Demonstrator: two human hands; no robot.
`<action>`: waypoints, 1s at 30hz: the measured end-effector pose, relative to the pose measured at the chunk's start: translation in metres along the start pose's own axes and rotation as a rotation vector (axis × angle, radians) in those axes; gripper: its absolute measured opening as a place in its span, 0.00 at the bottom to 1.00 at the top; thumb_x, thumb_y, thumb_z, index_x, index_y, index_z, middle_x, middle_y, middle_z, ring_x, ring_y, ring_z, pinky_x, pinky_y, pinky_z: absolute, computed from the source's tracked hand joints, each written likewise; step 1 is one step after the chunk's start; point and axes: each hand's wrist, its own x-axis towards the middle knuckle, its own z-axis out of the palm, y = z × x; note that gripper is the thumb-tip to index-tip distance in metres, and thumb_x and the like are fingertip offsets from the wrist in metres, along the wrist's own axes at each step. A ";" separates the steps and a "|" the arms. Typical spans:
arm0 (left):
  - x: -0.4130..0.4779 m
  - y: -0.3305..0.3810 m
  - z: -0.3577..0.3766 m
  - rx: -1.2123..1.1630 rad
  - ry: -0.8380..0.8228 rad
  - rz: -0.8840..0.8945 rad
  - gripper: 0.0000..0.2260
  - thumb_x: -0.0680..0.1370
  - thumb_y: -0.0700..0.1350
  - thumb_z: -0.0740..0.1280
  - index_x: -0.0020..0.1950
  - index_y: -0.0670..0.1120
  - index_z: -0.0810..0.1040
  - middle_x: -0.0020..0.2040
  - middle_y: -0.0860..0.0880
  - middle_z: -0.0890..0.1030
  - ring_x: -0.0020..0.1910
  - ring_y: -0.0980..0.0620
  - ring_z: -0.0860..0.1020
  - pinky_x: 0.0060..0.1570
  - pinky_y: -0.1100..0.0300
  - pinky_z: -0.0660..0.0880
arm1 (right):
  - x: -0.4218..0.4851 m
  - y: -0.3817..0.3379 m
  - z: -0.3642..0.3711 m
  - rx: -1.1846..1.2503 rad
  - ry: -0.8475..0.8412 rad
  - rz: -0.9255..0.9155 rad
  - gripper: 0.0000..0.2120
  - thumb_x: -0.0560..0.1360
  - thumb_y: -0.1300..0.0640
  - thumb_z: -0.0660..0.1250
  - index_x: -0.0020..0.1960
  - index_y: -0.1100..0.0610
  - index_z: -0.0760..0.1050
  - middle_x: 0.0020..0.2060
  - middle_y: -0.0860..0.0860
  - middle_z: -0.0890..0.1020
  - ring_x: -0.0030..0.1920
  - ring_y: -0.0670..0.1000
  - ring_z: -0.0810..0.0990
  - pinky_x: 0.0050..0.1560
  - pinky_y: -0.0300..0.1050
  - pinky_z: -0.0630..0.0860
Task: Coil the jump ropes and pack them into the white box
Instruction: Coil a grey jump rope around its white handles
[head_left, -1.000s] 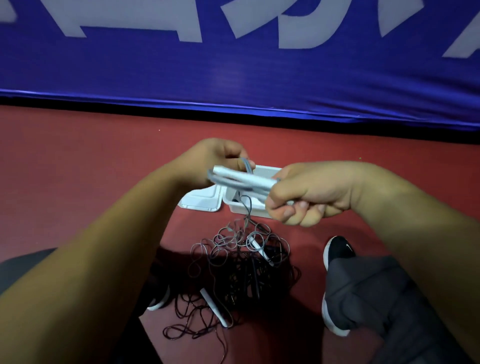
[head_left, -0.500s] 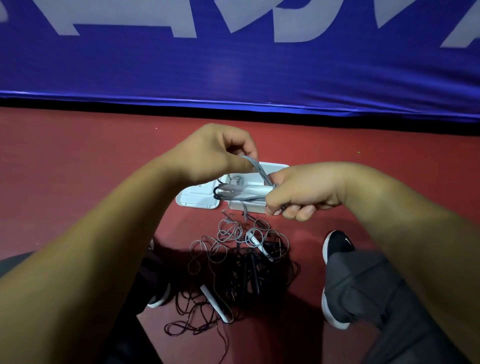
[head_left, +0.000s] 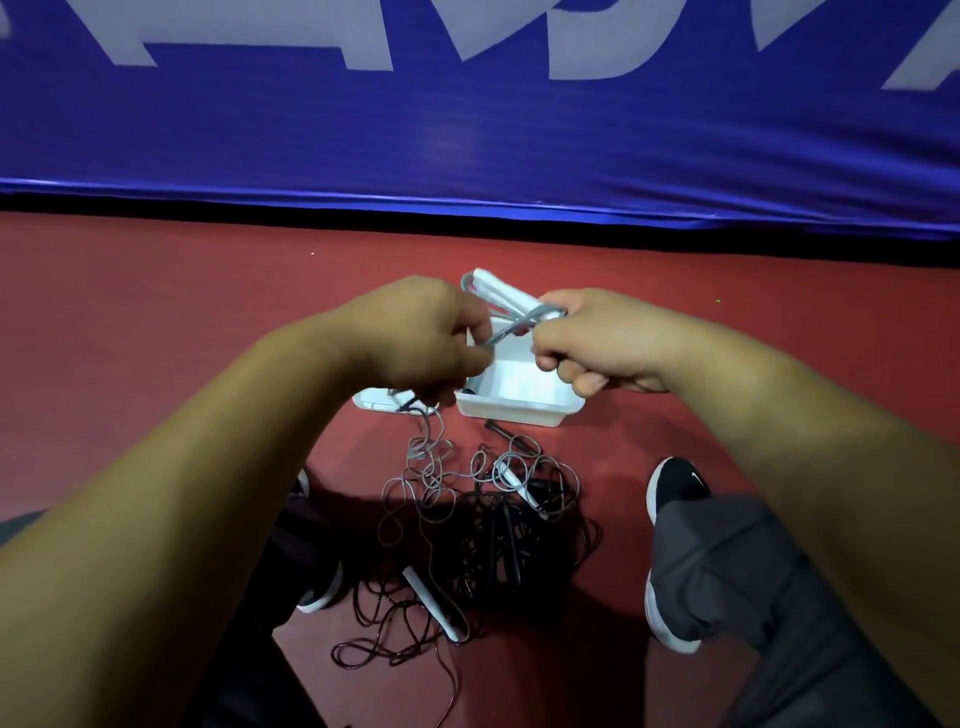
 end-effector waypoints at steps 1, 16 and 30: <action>0.001 0.001 0.004 -0.035 -0.022 -0.060 0.05 0.83 0.39 0.65 0.51 0.41 0.80 0.36 0.43 0.86 0.32 0.46 0.86 0.31 0.57 0.80 | 0.001 -0.002 0.002 0.037 0.018 -0.014 0.13 0.77 0.69 0.59 0.58 0.58 0.76 0.35 0.56 0.73 0.27 0.49 0.60 0.25 0.38 0.56; 0.007 -0.018 -0.007 -0.600 0.068 0.007 0.06 0.82 0.43 0.71 0.55 0.46 0.87 0.45 0.46 0.86 0.47 0.51 0.84 0.52 0.54 0.81 | -0.014 -0.028 0.002 0.505 -0.136 -0.089 0.06 0.84 0.57 0.64 0.49 0.51 0.71 0.34 0.48 0.69 0.28 0.42 0.56 0.21 0.33 0.52; 0.012 -0.033 -0.003 -0.184 0.026 -0.052 0.02 0.80 0.42 0.75 0.50 0.45 0.87 0.44 0.42 0.86 0.40 0.57 0.85 0.44 0.57 0.85 | -0.020 -0.031 -0.001 0.578 -0.202 -0.016 0.17 0.79 0.54 0.57 0.64 0.59 0.75 0.34 0.50 0.69 0.27 0.43 0.55 0.23 0.36 0.48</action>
